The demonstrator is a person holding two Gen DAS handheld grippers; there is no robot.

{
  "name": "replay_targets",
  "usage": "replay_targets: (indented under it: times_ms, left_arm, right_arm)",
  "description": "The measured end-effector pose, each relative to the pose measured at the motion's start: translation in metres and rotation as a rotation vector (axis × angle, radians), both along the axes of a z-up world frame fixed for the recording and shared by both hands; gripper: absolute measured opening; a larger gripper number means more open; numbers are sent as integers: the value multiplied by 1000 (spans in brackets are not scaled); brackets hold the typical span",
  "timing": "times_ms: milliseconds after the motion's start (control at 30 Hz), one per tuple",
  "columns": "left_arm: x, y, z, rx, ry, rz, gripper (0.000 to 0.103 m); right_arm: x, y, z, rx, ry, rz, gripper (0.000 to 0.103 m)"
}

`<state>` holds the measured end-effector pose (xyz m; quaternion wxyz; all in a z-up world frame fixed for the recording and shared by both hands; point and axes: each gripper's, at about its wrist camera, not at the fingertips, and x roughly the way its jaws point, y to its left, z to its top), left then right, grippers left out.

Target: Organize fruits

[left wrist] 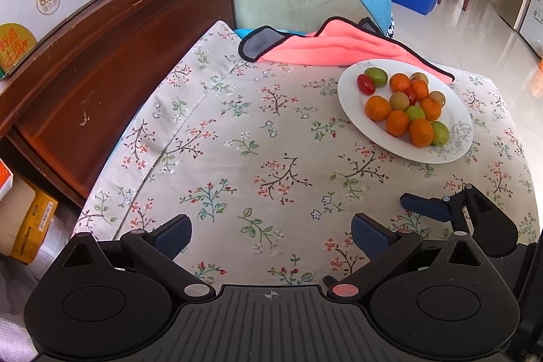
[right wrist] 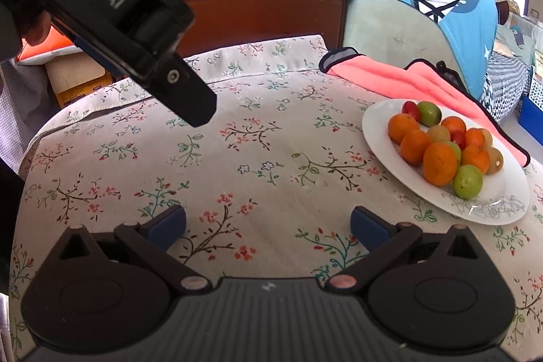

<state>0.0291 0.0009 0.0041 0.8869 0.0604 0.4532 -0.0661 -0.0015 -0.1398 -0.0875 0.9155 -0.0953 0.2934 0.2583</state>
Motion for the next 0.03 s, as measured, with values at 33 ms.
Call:
replay_targets:
  times_ms: [33]
  left_arm:
    - [1,0,-1,2,2,1,101]
  right_arm:
    - [0,0,0,0,0,0,102]
